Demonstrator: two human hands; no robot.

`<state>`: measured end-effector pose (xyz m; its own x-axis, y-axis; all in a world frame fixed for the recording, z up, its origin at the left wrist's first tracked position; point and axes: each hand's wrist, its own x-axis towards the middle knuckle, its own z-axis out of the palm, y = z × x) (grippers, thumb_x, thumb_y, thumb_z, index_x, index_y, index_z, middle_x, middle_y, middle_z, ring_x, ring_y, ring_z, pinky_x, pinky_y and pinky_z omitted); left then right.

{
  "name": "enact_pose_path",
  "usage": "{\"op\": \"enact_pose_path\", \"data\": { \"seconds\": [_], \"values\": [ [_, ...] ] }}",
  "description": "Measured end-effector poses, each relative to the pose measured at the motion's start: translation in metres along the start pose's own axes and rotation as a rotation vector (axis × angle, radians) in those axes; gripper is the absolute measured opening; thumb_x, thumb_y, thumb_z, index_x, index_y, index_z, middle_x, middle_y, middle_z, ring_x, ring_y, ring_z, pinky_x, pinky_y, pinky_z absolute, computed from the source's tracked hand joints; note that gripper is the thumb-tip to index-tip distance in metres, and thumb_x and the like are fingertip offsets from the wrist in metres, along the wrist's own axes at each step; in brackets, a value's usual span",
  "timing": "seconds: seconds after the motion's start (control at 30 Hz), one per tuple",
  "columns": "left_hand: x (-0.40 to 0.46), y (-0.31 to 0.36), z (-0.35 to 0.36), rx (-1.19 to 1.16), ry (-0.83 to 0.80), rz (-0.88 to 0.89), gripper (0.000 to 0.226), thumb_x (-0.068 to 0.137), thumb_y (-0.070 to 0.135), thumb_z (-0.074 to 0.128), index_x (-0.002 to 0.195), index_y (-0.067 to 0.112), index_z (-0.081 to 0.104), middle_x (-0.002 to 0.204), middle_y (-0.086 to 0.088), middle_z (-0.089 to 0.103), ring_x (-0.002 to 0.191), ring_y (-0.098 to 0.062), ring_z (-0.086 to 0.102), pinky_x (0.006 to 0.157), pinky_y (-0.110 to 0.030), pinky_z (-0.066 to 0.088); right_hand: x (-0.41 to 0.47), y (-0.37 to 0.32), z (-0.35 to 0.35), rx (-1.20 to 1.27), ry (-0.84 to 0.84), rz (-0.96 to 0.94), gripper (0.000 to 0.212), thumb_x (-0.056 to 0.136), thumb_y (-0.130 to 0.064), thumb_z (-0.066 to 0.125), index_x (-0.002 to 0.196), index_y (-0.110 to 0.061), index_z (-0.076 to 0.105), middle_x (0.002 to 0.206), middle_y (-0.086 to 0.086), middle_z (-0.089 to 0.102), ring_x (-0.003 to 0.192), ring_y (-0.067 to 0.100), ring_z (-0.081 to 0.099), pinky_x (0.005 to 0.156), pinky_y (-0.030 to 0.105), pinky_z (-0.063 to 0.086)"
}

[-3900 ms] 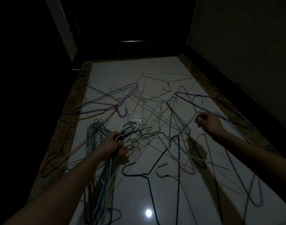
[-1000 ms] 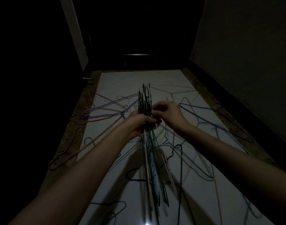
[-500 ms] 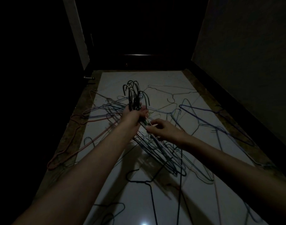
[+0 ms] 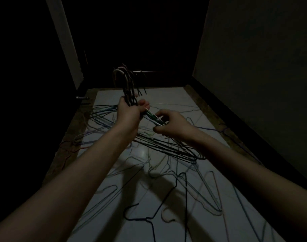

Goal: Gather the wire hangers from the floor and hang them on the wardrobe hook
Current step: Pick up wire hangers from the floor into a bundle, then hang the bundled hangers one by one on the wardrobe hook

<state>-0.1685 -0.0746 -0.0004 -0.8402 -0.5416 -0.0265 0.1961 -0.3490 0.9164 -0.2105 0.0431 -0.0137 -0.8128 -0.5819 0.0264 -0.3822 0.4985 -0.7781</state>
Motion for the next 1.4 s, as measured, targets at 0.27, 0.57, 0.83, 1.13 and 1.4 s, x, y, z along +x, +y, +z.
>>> {"op": "enact_pose_path", "data": {
  "seconds": [0.27, 0.57, 0.83, 1.13, 1.4],
  "values": [
    [-0.004, 0.085, 0.026, 0.153, -0.142, 0.066, 0.039, 0.090, -0.013, 0.043, 0.114, 0.018, 0.045, 0.104, -0.005, 0.062, 0.103, -0.015, 0.062, 0.088, -0.027, 0.051, 0.013, -0.066, -0.086, -0.029, -0.057, -0.088, 0.027, 0.081, -0.007, 0.066, 0.107, -0.016, 0.063, 0.077, -0.002, 0.061, 0.061, 0.007, 0.056, 0.054, 0.014, 0.048],
    [-0.009, 0.299, 0.116, 0.149, -0.164, 0.127, 0.042, 0.090, -0.011, 0.048, 0.105, 0.028, 0.049, 0.111, -0.005, 0.063, 0.105, -0.013, 0.064, 0.088, -0.027, 0.052, 0.024, -0.248, -0.236, 0.010, -0.056, -0.174, 0.029, 0.079, -0.006, 0.067, 0.103, -0.022, 0.064, 0.089, -0.004, 0.066, 0.074, 0.005, 0.060, 0.068, 0.022, 0.050],
    [-0.018, 0.535, 0.220, 0.169, -0.213, 0.204, 0.043, 0.090, -0.009, 0.049, 0.110, 0.029, 0.049, 0.109, -0.001, 0.066, 0.103, -0.009, 0.065, 0.091, -0.028, 0.051, 0.028, -0.448, -0.408, 0.058, -0.086, -0.243, 0.032, 0.079, -0.004, 0.067, 0.107, -0.020, 0.065, 0.093, 0.000, 0.068, 0.078, 0.004, 0.065, 0.065, 0.013, 0.051],
    [-0.061, 0.791, 0.331, 0.091, -0.270, 0.306, 0.042, 0.088, -0.010, 0.050, 0.110, 0.025, 0.049, 0.111, -0.006, 0.065, 0.102, -0.011, 0.066, 0.084, -0.023, 0.054, -0.004, -0.671, -0.586, 0.051, -0.035, -0.339, 0.029, 0.080, -0.002, 0.064, 0.102, -0.020, 0.066, 0.092, 0.007, 0.070, 0.076, 0.015, 0.067, 0.067, 0.027, 0.056],
    [-0.161, 0.858, 0.351, 0.006, -0.213, 0.335, 0.050, 0.086, -0.017, 0.046, 0.118, 0.020, 0.047, 0.114, -0.013, 0.065, 0.105, -0.016, 0.065, 0.085, -0.022, 0.054, -0.072, -0.734, -0.623, 0.097, -0.076, -0.480, 0.029, 0.078, 0.001, 0.067, 0.099, -0.019, 0.068, 0.086, 0.003, 0.071, 0.070, 0.006, 0.065, 0.060, 0.019, 0.052]
  ]
}}
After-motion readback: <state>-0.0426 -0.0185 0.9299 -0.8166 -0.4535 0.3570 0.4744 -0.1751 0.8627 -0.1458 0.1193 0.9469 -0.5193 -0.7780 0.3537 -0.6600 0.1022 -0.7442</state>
